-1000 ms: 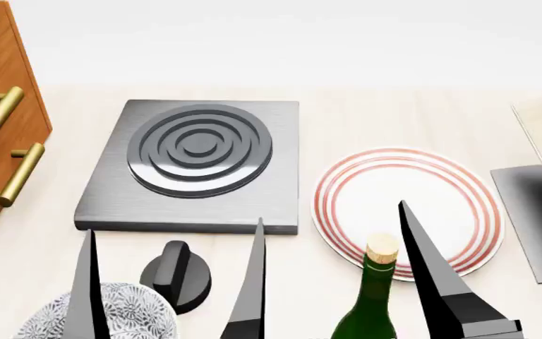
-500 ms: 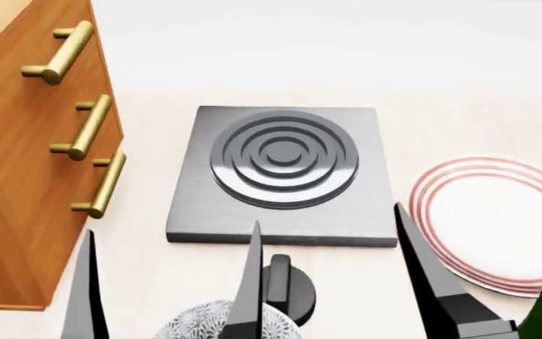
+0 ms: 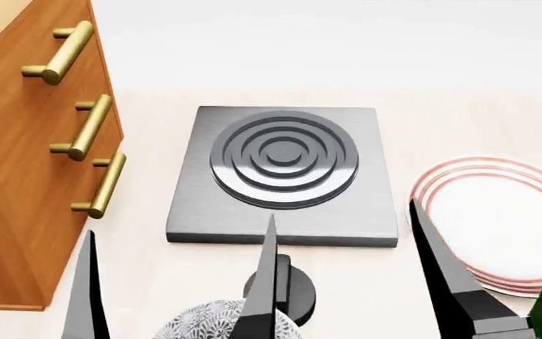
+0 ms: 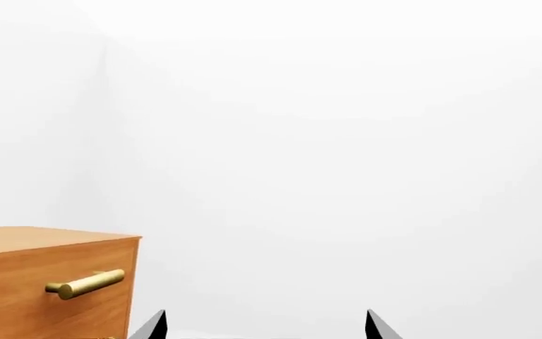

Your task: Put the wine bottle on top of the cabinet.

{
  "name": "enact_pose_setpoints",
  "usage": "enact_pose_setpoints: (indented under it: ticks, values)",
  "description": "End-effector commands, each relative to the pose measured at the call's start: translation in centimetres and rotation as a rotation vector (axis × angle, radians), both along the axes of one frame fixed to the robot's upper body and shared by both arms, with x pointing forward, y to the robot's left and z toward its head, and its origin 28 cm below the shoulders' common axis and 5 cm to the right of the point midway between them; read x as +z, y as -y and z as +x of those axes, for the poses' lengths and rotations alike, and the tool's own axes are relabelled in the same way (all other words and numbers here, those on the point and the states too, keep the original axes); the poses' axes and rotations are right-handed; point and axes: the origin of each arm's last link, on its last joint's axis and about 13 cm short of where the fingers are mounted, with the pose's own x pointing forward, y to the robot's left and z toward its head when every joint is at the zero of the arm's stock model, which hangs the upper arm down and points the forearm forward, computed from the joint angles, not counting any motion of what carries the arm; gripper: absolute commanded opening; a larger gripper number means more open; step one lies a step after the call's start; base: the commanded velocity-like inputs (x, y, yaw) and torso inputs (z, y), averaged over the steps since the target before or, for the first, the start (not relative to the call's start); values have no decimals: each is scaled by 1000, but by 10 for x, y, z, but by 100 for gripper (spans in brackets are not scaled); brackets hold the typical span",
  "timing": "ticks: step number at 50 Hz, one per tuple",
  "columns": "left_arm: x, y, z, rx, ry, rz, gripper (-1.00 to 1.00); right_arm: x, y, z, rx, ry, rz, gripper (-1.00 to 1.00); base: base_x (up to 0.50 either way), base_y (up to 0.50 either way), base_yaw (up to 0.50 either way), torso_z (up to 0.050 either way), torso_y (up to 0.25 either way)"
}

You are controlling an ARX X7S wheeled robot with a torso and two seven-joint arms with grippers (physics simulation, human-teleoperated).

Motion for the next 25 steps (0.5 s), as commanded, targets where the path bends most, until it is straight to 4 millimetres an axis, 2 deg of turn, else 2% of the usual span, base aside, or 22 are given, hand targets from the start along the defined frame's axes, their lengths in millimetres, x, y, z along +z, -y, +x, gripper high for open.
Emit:
enact_pose_setpoints:
  ticks: [1,9,18,25]
  values:
    - [2,0,-1,-32,11,-19,100,11,24,9,-124,11,-6,100,0,0,0,0,0]
    - [2,-1,-1,-32,13,-20,100,17,56,12,-261,2,-23,100,0,0,0,0,0]
    - [2,-2,0,-26,20,-24,100,15,78,10,-349,-24,-33,100,0,0,0,0,0]
    - [2,-1,0,-28,21,-24,100,10,85,9,-375,-43,-28,100,0,0,0,0,0]
